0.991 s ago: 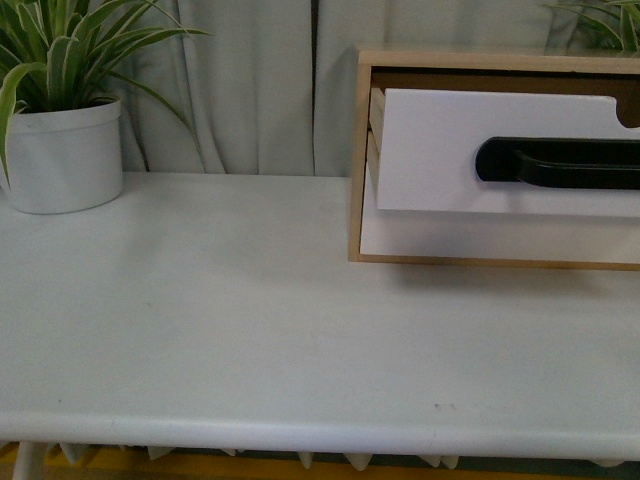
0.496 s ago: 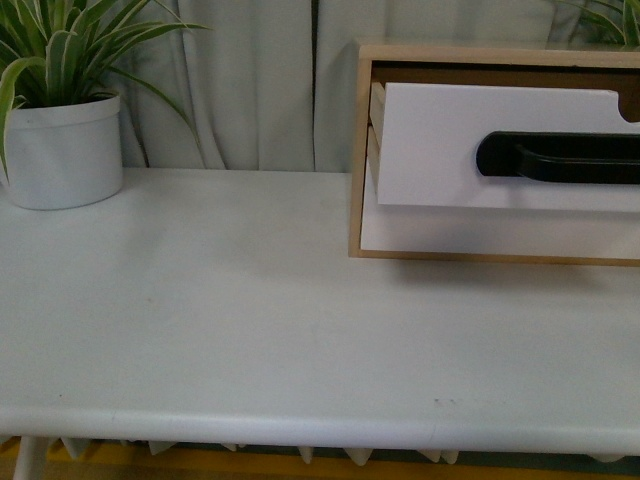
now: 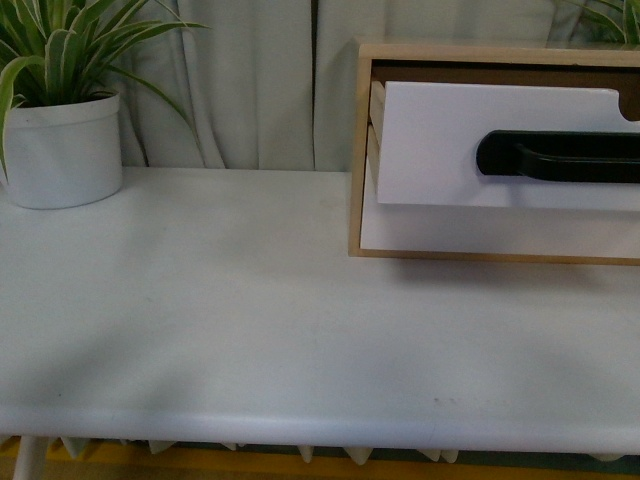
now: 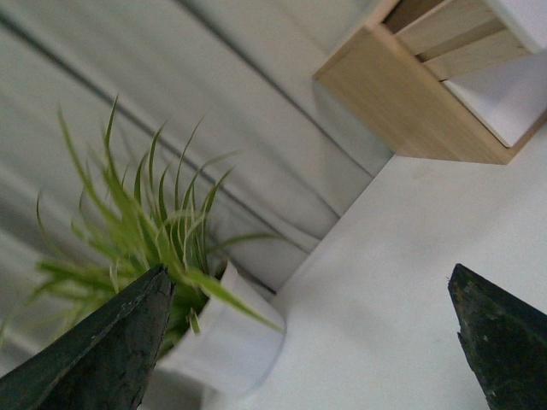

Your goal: Close drawer sideways

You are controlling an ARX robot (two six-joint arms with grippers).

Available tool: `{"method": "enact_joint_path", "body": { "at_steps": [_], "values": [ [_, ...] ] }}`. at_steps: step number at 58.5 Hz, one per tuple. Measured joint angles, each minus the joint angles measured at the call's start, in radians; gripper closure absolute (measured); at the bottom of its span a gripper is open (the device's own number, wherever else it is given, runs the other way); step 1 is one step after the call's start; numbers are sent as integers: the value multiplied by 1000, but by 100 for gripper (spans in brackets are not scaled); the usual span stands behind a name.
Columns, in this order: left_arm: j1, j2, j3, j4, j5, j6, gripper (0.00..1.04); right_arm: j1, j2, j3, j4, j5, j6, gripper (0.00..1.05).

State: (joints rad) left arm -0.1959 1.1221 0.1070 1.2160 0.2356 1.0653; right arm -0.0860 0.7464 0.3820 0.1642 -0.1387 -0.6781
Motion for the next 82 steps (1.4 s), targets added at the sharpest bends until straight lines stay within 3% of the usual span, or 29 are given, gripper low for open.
{"method": "enact_joint_path", "body": {
  "at_steps": [12, 27, 44, 73, 82],
  "values": [
    [-3, 183, 113, -31, 112, 273, 6, -31, 86, 113, -29, -49, -152, 9],
    [-26, 276, 252, -137, 115, 356, 6, -91, 212, 251, -72, -106, -190, 9],
    [-156, 298, 367, -218, 42, 317, 6, -143, 320, 358, -87, -118, -228, 9],
    [-375, 373, 559, -275, -61, 198, 6, -164, 338, 375, -137, -133, -260, 9],
    [-400, 430, 617, -276, -71, 206, 6, -164, 345, 378, -135, -134, -248, 9]
  ]
}}
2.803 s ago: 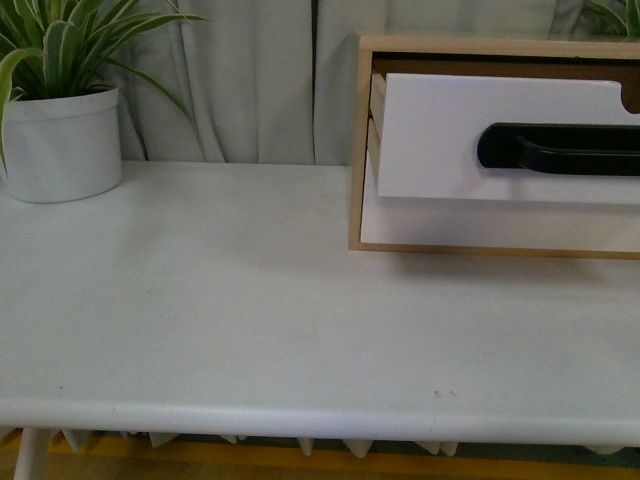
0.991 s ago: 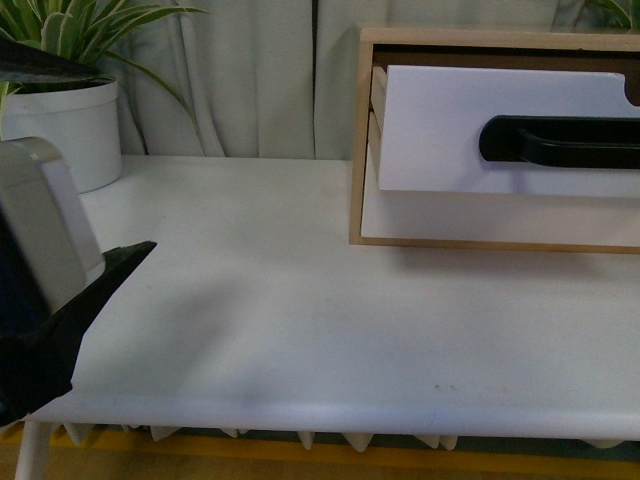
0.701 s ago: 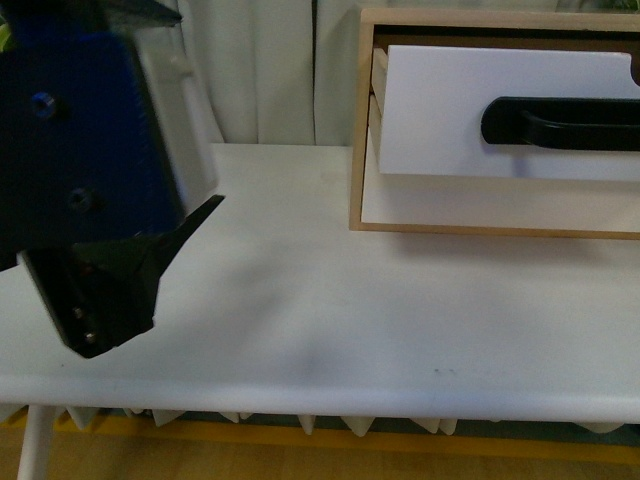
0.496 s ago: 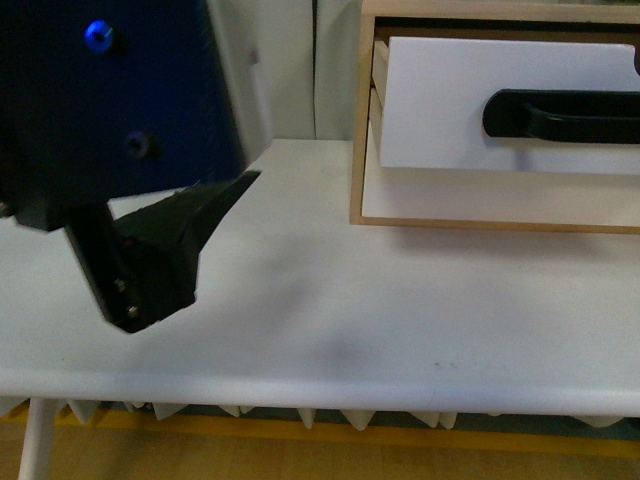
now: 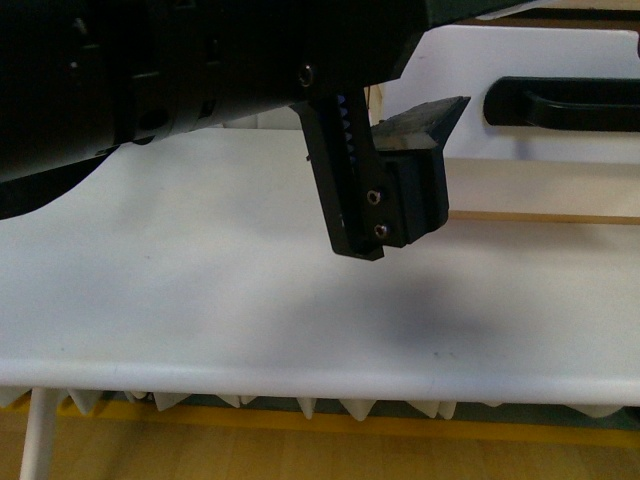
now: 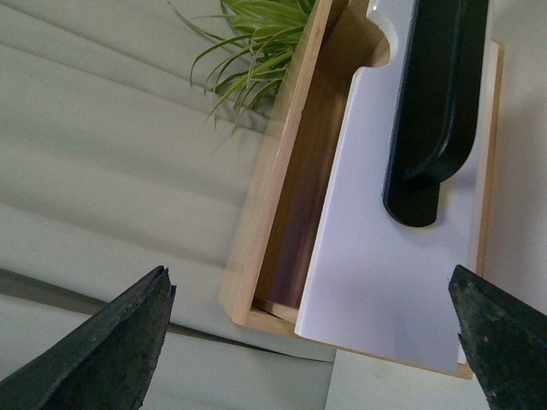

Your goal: Close drawer sideways

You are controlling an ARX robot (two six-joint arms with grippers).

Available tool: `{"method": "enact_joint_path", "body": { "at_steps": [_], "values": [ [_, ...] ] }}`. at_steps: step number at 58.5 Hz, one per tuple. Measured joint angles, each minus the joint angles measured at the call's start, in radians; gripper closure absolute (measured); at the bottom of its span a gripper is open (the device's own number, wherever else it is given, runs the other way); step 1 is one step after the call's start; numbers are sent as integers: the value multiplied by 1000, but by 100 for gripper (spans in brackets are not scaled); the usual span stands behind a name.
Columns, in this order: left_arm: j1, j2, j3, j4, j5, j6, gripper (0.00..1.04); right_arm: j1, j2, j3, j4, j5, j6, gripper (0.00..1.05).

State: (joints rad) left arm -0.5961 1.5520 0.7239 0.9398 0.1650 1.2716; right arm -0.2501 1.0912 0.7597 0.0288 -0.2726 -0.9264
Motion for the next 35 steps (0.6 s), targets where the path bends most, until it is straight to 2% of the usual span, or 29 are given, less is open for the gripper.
{"method": "enact_joint_path", "body": {
  "at_steps": [35],
  "values": [
    [-1, 130, 164, -35, -6, 13, 6, -9, 163, 98, 50, -3, 19, 9]
  ]
}}
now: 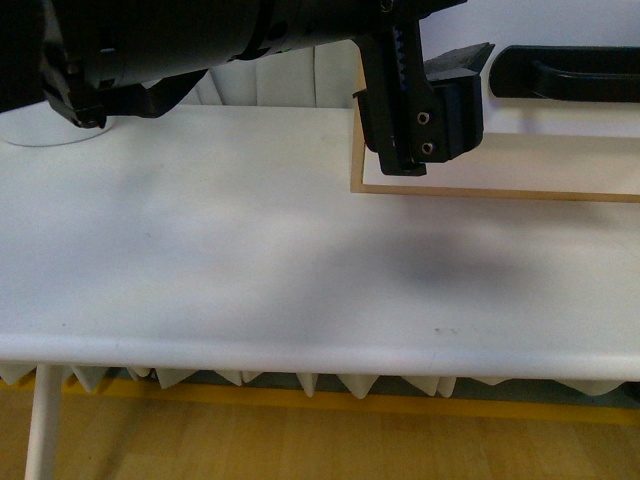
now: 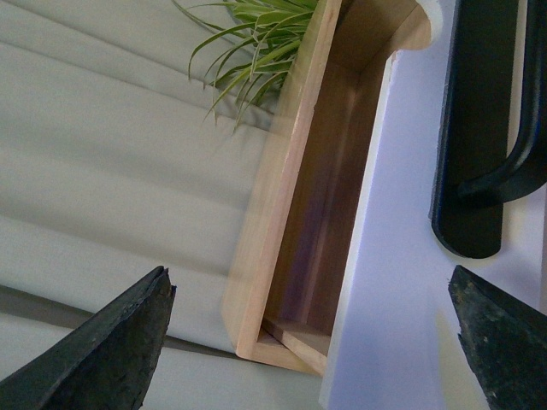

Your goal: Close drawer sideways

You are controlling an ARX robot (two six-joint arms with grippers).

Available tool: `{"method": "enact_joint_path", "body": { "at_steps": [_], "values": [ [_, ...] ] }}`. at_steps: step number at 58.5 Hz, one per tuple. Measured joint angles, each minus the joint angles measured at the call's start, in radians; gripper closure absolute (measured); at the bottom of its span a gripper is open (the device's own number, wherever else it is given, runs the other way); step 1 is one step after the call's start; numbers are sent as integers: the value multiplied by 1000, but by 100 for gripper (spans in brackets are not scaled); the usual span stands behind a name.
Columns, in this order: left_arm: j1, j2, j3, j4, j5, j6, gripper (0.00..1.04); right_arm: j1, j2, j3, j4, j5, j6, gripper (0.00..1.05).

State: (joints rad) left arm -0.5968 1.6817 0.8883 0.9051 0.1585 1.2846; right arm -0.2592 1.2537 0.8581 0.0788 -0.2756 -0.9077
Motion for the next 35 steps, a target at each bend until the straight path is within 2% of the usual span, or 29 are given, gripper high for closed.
{"method": "enact_joint_path", "body": {
  "at_steps": [35],
  "values": [
    [21, 103, 119, -29, 15, 81, 6, 11, 143, 98, 43, 1, 30, 9]
  ]
}}
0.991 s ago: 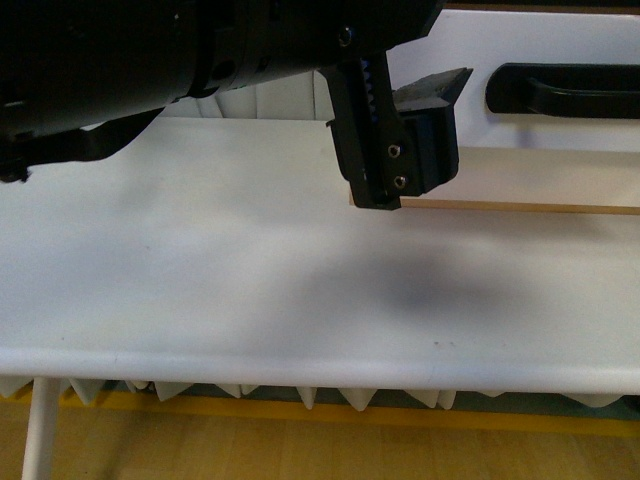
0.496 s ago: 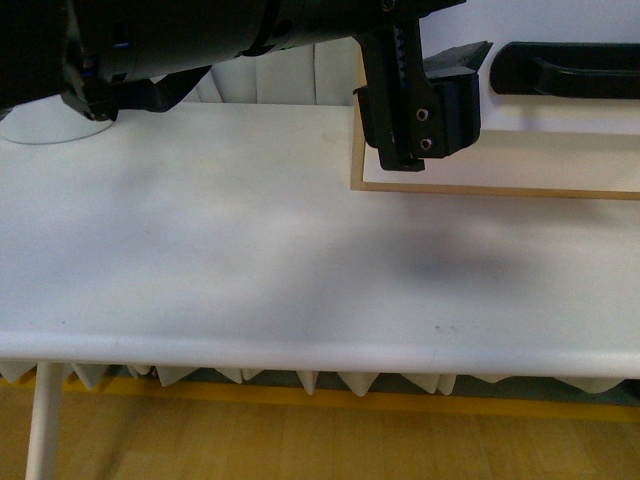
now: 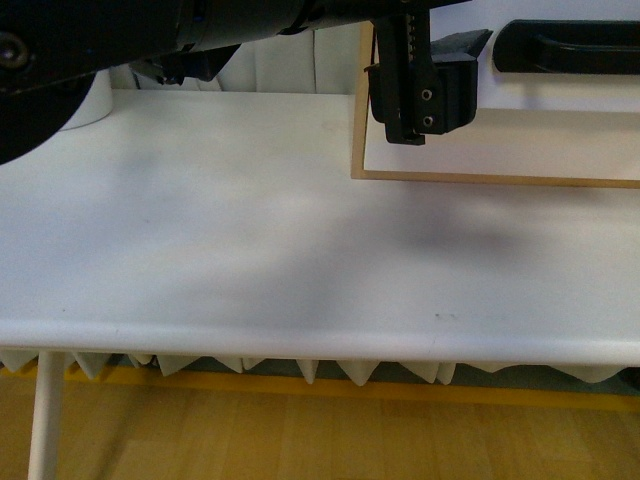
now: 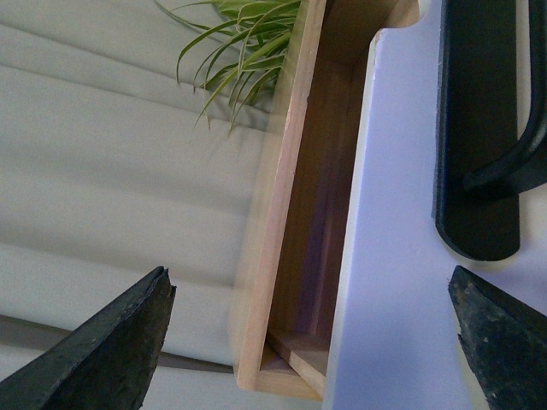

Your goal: Close drawer sideways

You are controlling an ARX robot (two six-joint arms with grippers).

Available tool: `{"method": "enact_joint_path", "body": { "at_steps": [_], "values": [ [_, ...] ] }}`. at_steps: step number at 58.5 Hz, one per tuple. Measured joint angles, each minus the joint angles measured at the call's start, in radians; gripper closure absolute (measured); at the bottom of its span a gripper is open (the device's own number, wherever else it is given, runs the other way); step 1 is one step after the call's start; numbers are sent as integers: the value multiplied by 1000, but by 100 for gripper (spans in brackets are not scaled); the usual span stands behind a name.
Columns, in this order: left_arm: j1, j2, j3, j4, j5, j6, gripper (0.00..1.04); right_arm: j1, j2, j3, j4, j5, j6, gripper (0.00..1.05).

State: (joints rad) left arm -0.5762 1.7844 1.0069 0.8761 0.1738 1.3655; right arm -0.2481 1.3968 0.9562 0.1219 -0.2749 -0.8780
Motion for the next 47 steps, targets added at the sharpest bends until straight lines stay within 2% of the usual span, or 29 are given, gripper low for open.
{"method": "enact_joint_path", "body": {
  "at_steps": [13, 47],
  "values": [
    [20, 56, 75, -14, -14, 19, 6, 8, 105, 79, 50, 23, 12, 9],
    [41, 312, 421, -53, -82, 47, 6, 35, 358, 259, 211, 117, 110, 9]
  ]
}}
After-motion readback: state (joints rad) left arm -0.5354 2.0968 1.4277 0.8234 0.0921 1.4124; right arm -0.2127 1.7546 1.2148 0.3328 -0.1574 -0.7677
